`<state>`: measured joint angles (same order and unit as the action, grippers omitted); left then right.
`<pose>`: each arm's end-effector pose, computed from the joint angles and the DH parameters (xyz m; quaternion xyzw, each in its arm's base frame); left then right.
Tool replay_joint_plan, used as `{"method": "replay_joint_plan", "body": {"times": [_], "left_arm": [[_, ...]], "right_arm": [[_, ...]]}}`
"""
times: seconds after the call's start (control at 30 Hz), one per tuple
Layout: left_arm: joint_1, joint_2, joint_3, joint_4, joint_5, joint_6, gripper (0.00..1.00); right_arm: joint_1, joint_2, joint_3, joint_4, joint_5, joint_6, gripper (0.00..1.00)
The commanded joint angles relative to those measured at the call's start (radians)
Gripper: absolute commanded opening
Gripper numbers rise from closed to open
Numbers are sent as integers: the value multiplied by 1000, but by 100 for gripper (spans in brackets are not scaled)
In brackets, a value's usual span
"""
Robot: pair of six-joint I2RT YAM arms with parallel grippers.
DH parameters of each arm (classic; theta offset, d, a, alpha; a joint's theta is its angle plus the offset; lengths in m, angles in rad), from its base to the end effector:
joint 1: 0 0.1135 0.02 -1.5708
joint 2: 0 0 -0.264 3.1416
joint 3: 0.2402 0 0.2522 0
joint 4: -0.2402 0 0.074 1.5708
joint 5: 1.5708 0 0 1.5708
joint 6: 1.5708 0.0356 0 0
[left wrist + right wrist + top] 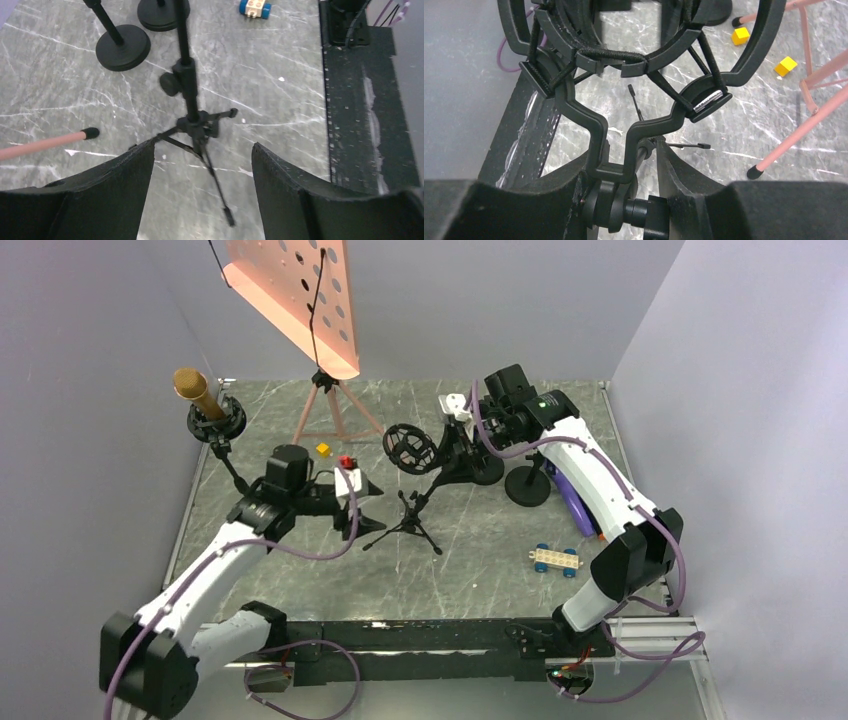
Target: Remove the microphone from the stand
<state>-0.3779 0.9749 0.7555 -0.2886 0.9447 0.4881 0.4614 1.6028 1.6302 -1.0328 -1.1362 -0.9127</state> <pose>0.1816 -0.1031 0.2911 0.5314 0.6001 -0.3668 0.4722 0.2716 0.1711 0.3689 -0.6294 0.5306 0.4510 0.3448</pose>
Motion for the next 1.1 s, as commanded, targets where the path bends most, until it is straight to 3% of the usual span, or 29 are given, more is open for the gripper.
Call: {"method": "replay_joint_plan", "body": {"times": [0.0, 0.13, 0.23, 0.4, 0.5, 0.73, 0.9, 1.07], "left_arm": [[-15, 155, 47, 272, 29, 53, 74], [-21, 293, 87, 418, 106, 5, 69], [-36, 366, 124, 440, 166, -42, 63], [-69, 388, 161, 356, 255, -38, 58], [-81, 395, 186, 222, 297, 23, 55], [-103, 430, 187, 185, 261, 50, 44], [-104, 462, 182, 231, 215, 41, 49], [-104, 483, 190, 258, 213, -18, 24]], "right_arm": [[14, -20, 9, -270, -6, -229, 1], [22, -38, 1, -284, 16, -256, 0], [27, -24, 24, -299, 35, -264, 0], [30, 11, 63, -300, 47, -256, 0], [30, 19, 68, -257, 46, -221, 0], [42, 36, 96, -205, 60, -182, 0], [57, 39, 112, -210, 78, -185, 0], [63, 47, 130, -212, 92, -159, 1]]}}
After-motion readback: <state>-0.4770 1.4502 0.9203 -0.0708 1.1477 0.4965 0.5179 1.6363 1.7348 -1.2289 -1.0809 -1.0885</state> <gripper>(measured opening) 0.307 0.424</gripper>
